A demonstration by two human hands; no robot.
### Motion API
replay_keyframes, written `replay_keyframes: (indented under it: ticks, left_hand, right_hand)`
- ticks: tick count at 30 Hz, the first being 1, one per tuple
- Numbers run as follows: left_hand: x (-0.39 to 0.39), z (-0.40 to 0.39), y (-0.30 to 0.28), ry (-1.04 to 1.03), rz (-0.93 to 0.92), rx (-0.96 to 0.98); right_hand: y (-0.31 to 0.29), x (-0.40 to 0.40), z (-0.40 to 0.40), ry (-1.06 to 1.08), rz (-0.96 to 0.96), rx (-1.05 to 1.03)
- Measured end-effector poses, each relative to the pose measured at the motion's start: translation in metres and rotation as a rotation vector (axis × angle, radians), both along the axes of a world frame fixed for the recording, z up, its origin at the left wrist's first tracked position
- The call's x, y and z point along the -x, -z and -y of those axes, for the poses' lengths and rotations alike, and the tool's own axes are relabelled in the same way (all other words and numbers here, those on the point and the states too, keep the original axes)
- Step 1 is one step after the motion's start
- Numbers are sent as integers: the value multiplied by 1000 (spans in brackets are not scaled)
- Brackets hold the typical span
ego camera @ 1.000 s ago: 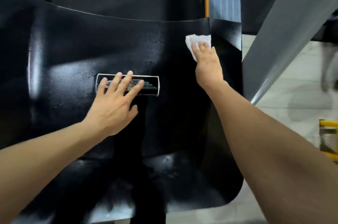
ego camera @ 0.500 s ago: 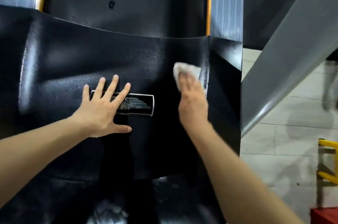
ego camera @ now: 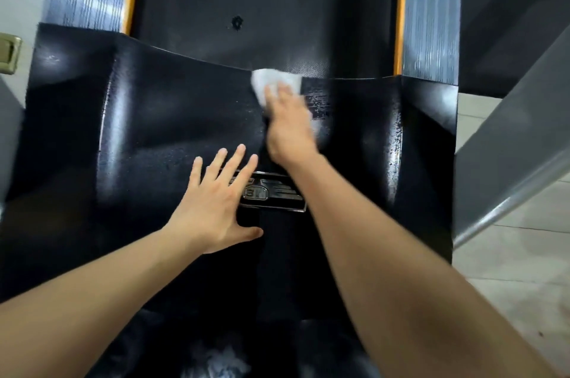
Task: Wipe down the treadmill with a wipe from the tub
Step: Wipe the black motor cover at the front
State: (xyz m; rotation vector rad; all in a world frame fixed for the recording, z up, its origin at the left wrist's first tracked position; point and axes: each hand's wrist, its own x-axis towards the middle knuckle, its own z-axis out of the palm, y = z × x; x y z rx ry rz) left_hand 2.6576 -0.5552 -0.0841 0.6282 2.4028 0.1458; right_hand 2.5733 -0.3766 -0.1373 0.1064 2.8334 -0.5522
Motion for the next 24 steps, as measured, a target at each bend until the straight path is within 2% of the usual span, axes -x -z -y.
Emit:
replay_keyframes:
  ticks: [3,5,8,10,12,14,16,18,21,23,24]
  left_hand:
    - [-9,30,-2,-51,-75,18]
    - [-21,55,-8,-100,-102,78]
    - [-37,85,-17,-84,-115,99]
    - [-44,100,-20,-69,-128,103]
    - [-50,111,-21,-56,-114,108]
    - [-53,117,-21,-47,-102,101]
    - [-53,118,-20,-37,-99,95]
    - [-53,118,-19,-40,-92,96]
    - [-53,119,-16,-48,-91,84]
    - [-53,119,-16,-54,-87,79]
    - [-53,119,-16,-59,-83,77]
  right_hand:
    - [-7,-8,67,-309,-37,124]
    - [2,-13,66,-332,-24,172]
    - [6,-32,14,-51,-118,147]
    - [5,-48,-41,255,-133,113]
    - [-4,-62,-80,495,-101,-16]
    - [-7,-68,-77,590,-80,-96]
    - [-9,-66,-35,617,-106,4]
    - [-14,-63,29,571,-129,112]
    - [-30,-64,130,188,-90,141]
    - [-33,-72,154,-49,-26,155]
    - [-30,-73,147,-92,-35,121]
